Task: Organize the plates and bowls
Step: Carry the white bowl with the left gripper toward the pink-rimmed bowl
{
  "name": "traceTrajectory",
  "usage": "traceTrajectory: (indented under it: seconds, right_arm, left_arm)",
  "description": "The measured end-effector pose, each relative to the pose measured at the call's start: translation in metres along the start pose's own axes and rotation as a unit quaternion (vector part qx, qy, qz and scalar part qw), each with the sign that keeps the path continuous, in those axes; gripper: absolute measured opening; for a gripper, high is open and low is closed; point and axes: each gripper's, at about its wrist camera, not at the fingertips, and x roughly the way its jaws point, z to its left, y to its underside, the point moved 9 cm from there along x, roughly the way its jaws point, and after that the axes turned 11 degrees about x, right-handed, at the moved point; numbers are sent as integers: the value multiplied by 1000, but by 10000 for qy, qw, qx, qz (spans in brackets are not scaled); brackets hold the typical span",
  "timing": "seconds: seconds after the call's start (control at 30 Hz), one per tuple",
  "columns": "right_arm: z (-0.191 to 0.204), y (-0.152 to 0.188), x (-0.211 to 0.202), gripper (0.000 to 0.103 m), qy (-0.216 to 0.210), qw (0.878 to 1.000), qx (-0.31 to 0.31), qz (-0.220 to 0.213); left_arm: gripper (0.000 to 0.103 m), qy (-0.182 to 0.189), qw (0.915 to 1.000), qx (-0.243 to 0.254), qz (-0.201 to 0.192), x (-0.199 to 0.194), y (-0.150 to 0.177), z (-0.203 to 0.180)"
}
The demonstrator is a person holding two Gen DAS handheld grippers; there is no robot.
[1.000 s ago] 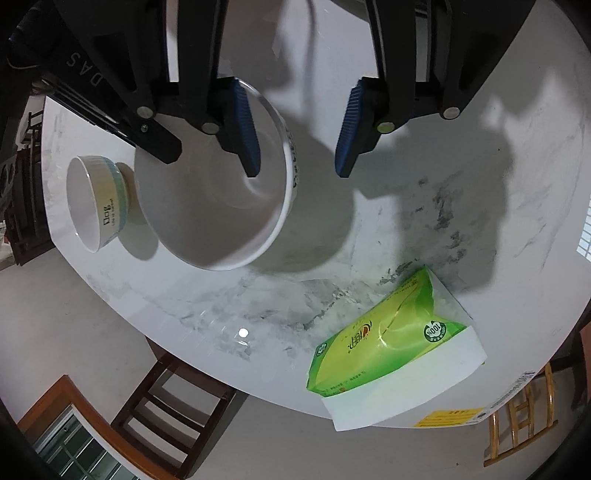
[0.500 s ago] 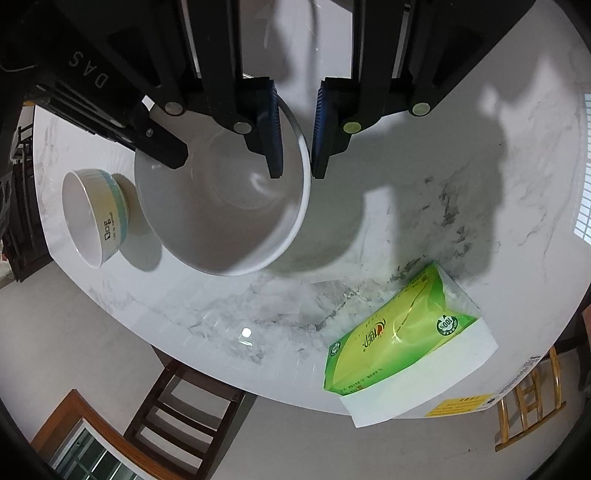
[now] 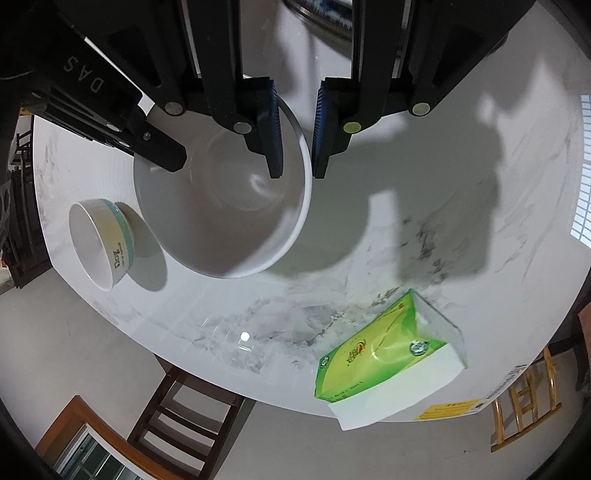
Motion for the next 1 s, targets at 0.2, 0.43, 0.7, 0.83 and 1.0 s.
traceTrajectory:
  seconds: [0.2,0.43,0.7,0.83,1.0]
  right_arm:
    - [7,15,-21,16,-71,9999,-100,-48]
    - [13,36,-51,16,-183,9996,-187,-121]
    - [10,59,-90,16,-273,9988,-287,-298]
    - [1,72,-105,16,-305,9987,-262,-328]
    - [-16,87,-129,16,-297,9982,-245,-463]
  left_arm:
    - [13,-58,9999,38,-84,-26,13,-1]
    - [13,-156,9995,70,-249,-66,25,-5]
    - [13,-238,9989,213,-347,-102,45,-20]
    - [13,-209,9986,276,-405,-116,55,-31]
    - [13,-146,9977,456,-471,-131,69,-53]
